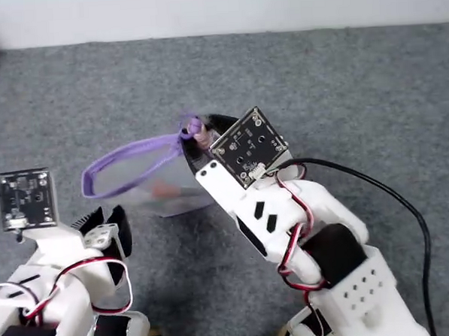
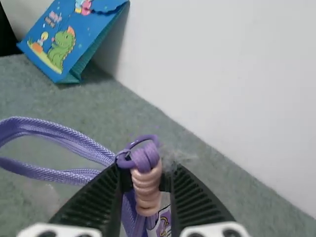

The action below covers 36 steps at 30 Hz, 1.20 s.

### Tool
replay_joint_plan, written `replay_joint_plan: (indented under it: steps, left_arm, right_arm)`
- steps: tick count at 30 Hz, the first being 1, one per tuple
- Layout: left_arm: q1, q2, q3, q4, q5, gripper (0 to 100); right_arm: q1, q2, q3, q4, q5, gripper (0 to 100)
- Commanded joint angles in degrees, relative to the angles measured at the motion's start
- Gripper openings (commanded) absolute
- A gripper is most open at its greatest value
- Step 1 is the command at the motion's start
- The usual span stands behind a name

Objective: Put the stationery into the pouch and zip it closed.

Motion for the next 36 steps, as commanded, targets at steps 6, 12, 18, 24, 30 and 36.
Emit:
replay_joint_plan:
  steps: [6,12,18,24,30,36]
  left_arm:
    - [0.0,-0.53,8.31,-14.95,-0.79,2]
    - [0.44,-0.35,15.69,-32.09,-0.62,2]
    - [8.44,-0.35,19.3,-40.79,-0.53,2]
    - [19.52,-0.35,23.78,-46.42,-0.44,2]
    - [20.22,-0.26,28.09,-52.75,-0.53,2]
    - [24.7,-0.26,28.62,-52.57,-0.44,2]
  right_arm:
    - [0.66,-1.98,-14.95,23.78,0.62,0.8]
    - [0.84,-2.07,-18.29,38.29,0.18,0.8]
    - [8.4,-1.45,-17.76,48.22,-3.87,0.8]
    - [14.99,-2.07,-12.13,52.97,-3.78,0.8]
    - [18.68,-2.07,-8.26,54.37,-3.78,0.8]
    - [25.1,-2.15,1.23,54.37,-3.78,0.8]
